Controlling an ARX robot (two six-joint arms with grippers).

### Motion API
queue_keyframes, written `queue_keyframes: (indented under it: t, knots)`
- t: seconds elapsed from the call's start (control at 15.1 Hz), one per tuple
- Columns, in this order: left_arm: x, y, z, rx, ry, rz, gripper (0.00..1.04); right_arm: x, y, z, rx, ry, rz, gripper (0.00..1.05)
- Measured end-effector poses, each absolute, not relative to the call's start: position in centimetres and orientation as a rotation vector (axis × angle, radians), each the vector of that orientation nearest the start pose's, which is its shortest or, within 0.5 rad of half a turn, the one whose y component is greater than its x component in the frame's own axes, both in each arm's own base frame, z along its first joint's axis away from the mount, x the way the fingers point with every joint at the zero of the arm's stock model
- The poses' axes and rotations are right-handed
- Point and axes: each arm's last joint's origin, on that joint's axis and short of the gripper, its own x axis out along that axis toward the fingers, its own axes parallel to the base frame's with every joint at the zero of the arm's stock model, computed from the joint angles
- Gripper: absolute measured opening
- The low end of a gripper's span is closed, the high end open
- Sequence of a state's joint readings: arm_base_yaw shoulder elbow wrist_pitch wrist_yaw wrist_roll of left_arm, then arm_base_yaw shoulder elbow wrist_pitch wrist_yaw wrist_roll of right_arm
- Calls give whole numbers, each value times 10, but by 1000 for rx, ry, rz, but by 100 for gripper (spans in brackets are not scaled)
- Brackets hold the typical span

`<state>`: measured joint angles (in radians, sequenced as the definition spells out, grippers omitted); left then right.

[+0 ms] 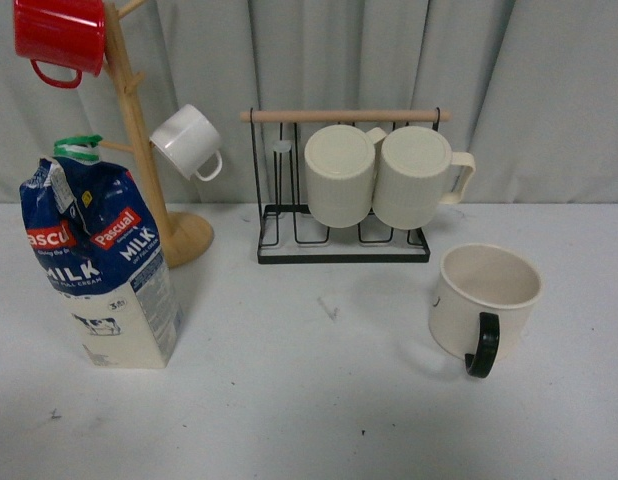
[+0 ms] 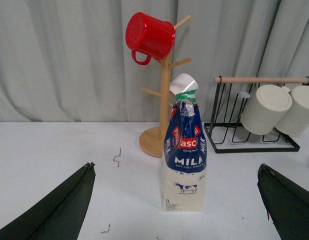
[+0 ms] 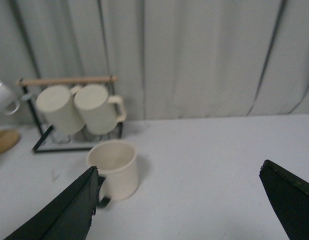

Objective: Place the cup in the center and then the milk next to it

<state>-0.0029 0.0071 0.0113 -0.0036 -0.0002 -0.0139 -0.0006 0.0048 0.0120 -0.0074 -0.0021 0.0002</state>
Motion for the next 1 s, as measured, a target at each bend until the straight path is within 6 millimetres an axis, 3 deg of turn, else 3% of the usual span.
queue_keyframes:
  t: [0.4, 0.66, 1.0]
  knots:
    - [97, 0, 167, -14, -1, -4, 98, 100, -1, 162, 38, 222, 118, 98]
    - [97, 0, 166, -14, 0, -3, 98, 102, 0, 162, 41, 221, 147, 98]
    - [97, 0, 166, -14, -1, -3, 98, 117, 0, 180, 27, 143, 128, 98]
